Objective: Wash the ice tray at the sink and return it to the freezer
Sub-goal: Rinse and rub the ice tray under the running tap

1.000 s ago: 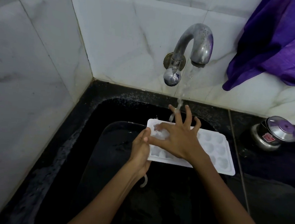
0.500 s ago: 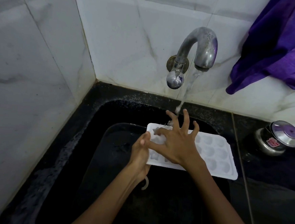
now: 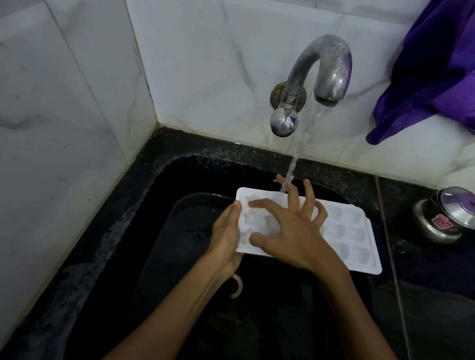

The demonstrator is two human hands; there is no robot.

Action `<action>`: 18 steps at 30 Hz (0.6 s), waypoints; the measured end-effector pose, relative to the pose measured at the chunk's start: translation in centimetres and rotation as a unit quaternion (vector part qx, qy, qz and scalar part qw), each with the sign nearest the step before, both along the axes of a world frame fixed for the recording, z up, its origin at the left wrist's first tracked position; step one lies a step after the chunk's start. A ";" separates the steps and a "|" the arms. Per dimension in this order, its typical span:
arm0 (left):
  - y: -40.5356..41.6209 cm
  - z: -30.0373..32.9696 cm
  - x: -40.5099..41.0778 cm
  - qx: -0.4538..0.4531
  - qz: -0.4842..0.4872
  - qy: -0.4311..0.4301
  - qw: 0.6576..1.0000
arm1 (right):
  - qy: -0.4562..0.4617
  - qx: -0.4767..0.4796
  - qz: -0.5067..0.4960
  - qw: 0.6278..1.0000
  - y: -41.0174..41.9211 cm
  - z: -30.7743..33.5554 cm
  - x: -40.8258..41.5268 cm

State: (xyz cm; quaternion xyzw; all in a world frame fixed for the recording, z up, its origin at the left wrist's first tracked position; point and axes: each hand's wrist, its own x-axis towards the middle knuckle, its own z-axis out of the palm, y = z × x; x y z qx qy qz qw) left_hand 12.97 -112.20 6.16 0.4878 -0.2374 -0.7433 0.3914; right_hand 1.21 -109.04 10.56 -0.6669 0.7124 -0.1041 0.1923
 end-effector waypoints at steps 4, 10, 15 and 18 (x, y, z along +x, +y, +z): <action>0.0 0.0 -0.3 0.010 0.015 -0.005 1.000 | 0.043 0.014 0.031 0.999 1.0 -0.4 0.0; -0.1 0.1 -0.3 0.011 0.008 -0.017 1.000 | 0.153 -0.024 0.057 0.986 0.7 -1.3 0.4; 0.3 0.2 -0.3 0.009 -0.007 -0.014 1.000 | 0.173 -0.035 0.062 0.982 0.5 -1.0 0.6; 0.5 0.4 -0.1 0.007 -0.005 -0.009 1.000 | 0.182 -0.061 0.054 0.980 0.8 -1.3 0.8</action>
